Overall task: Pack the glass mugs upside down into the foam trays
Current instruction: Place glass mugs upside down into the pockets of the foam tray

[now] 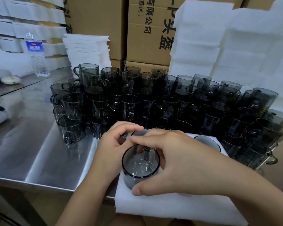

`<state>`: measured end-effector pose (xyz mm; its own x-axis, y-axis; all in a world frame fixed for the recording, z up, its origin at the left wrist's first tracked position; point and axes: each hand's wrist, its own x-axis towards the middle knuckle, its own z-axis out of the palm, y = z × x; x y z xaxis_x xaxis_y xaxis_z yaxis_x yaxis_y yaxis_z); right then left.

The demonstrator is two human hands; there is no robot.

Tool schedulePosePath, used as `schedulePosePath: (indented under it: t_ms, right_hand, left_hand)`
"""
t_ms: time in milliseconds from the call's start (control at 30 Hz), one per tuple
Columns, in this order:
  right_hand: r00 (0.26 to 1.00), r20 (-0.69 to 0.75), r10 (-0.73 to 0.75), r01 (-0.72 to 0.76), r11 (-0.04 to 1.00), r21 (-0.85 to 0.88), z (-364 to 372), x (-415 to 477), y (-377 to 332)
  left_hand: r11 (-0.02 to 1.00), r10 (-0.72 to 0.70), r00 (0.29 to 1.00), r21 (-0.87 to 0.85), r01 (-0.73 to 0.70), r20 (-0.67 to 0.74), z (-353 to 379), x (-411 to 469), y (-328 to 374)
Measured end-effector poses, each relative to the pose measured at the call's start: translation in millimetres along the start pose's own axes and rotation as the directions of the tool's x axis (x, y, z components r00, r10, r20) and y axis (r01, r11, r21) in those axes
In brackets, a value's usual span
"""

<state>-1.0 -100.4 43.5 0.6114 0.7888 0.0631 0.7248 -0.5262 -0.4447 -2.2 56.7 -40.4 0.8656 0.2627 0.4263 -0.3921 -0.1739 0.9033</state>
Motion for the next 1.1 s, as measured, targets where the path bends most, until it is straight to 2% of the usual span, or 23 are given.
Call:
schedulePosePath:
  t_ms: [100,333,500,667,767,933,1100]
  right_hand:
    - [0.999,-0.043,0.009,-0.006,0.998,0.064,4.3,-3.0,0.7]
    - [0.989,-0.14,0.052,-0.04,0.995,0.09,12.1,-12.5,-3.8]
    - [0.99,-0.112,0.085,-0.078,0.995,0.069,9.9,-12.5,-4.0]
    - [0.987,-0.113,0.116,-0.127,0.988,-0.092,11.3,-13.1,-4.1]
    - [0.988,-0.126,0.094,-0.098,0.995,-0.02,11.5,-12.0,-2.1]
    - [0.995,-0.053,0.08,-0.075,0.993,0.096,10.4,-14.1,5.1]
    - [0.997,-0.069,0.036,-0.035,0.999,0.01,8.2,-16.7,4.0]
  left_hand:
    - [0.999,-0.018,1.0,-0.034,0.018,-0.007,0.6,-0.6,1.9]
    - [1.0,-0.018,1.0,0.019,0.018,-0.014,0.5,-0.3,2.1]
    - [1.0,-0.016,1.0,0.025,0.017,-0.025,1.1,-0.4,1.6]
    - [0.997,-0.013,1.0,0.071,0.014,-0.023,1.4,-0.9,5.6]
    - [0.997,-0.012,1.0,0.073,0.014,-0.022,1.1,-1.2,6.2]
    - [0.997,-0.002,1.0,0.079,0.004,-0.022,1.7,-1.7,7.3]
    - [0.997,-0.001,1.0,0.081,0.003,-0.019,0.8,-2.5,6.9]
